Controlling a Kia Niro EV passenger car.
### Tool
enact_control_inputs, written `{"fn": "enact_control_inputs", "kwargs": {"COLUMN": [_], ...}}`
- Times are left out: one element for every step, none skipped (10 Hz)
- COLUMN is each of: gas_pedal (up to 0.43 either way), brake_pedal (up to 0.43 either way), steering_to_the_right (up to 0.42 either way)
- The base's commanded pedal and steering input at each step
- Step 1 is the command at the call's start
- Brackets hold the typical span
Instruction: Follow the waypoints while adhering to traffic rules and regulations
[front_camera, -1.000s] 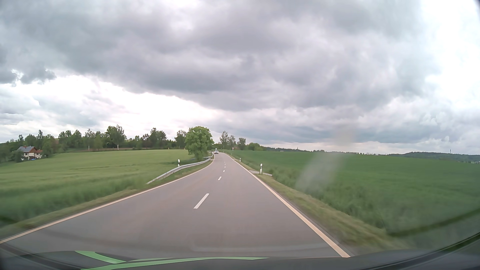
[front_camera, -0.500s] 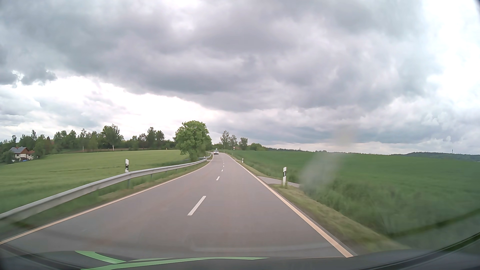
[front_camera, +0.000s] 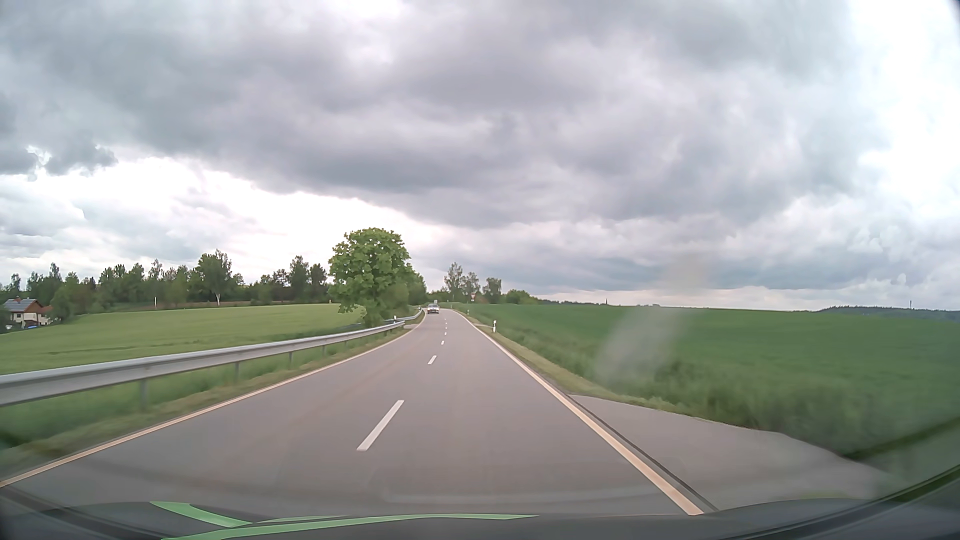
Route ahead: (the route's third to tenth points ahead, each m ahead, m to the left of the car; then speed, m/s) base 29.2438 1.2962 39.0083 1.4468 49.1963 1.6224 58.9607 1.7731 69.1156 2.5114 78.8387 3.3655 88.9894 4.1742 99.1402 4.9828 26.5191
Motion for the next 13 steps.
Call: {"fn": "enact_control_inputs", "kwargs": {"gas_pedal": [0.0,0.0,0.0,0.0,0.0,0.0,0.0,0.0,0.0,0.0,0.0,0.0,0.0], "brake_pedal": [0.0,0.0,0.006,0.024,0.037,0.043,0.043,0.055,0.055,0.061,0.061,0.067,0.073], "steering_to_the_right": [-0.005,-0.005,-0.005,-0.005,-0.005,-0.005,-0.005,-0.004,-0.005,-0.004,-0.003,-0.003,-0.003]}}
